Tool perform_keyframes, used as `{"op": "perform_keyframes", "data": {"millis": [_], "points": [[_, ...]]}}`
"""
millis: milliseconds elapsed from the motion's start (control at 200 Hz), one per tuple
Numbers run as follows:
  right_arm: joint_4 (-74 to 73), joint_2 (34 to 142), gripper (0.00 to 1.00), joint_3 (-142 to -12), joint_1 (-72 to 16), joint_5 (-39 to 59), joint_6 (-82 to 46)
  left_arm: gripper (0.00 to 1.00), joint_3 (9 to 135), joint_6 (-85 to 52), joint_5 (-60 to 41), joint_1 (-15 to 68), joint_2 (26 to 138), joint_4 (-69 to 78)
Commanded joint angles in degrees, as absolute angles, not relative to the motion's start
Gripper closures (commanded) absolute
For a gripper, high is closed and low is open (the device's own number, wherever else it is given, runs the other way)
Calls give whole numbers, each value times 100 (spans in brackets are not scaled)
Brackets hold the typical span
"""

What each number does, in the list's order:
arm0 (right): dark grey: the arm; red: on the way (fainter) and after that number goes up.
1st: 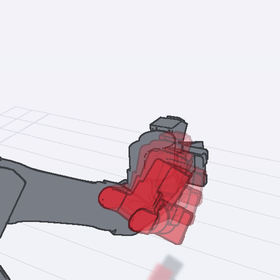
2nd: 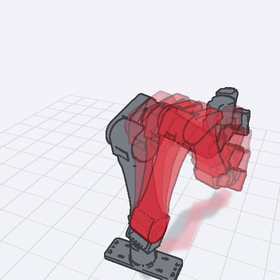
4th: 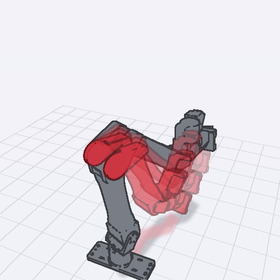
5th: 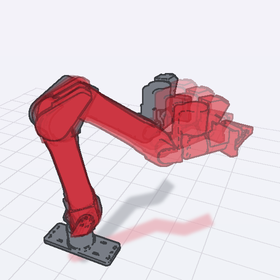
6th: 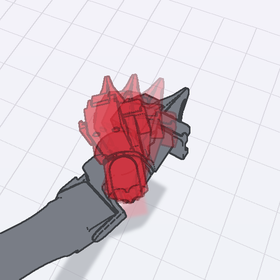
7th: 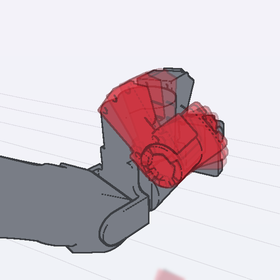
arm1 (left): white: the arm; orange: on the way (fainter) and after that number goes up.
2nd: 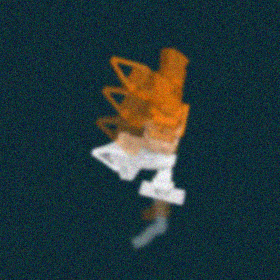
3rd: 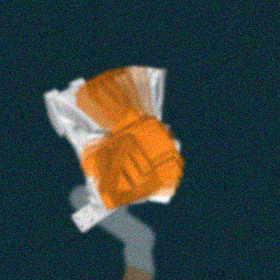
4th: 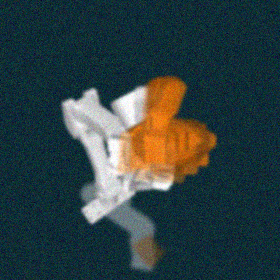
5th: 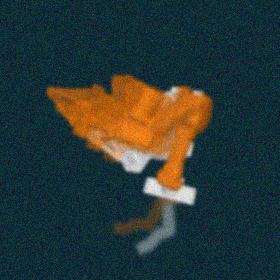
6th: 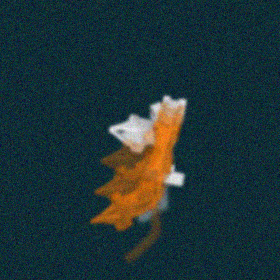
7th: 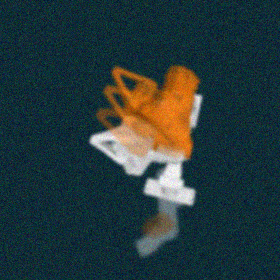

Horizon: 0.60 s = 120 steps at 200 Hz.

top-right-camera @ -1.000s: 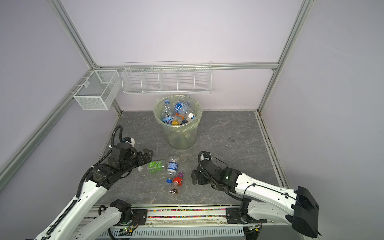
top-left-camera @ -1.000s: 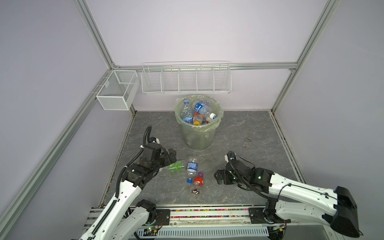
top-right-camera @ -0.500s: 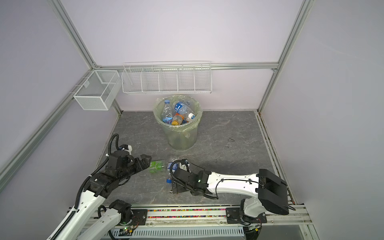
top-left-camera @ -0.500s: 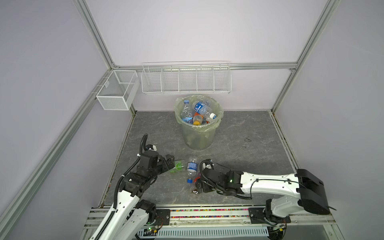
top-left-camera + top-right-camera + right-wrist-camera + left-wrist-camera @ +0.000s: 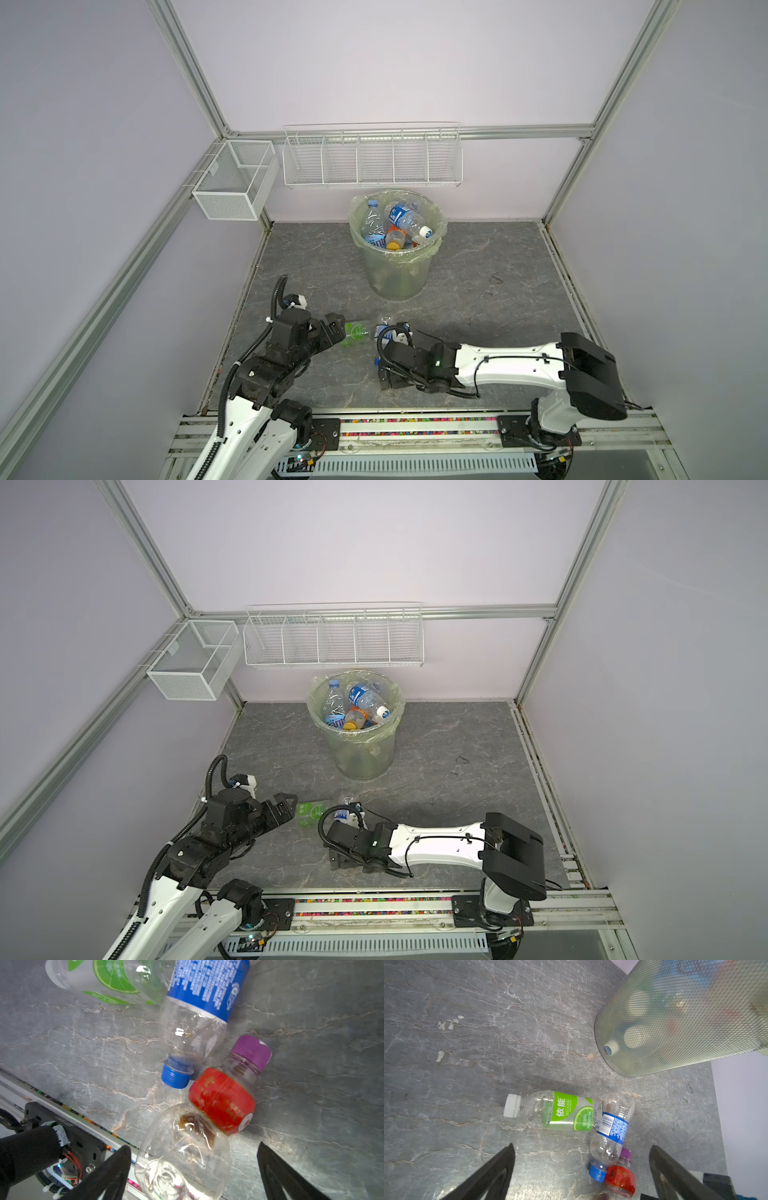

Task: Throw the plastic bottles in the bin
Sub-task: 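Lower the right gripper over the red-labelled purple-capped bottle near the robot, then close the right gripper on the red-labelled bottle and lift it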

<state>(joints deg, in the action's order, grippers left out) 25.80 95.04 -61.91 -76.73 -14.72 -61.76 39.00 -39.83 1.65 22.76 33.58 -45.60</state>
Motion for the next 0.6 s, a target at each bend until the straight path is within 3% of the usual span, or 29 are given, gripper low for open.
{"op": "perform_keyframes", "data": {"millis": [0,140,305,595], "points": [[2900,9814,3,-6430,-7718,-1572,-6507,0,3976,-4062,281,2240,3254,-4771],[2897,10160,5,-6552,-7718,-1474,-6560,1,4049,-4056,312,2240,3193,-4875],[3090,10318,15,-6584,-7720,-1511,-6726,0,4045,-4052,314,2236,3121,-4887],[3173,10303,72,-6469,-7718,-1556,-6908,0,4048,-4052,317,2241,3129,-4867]]}}
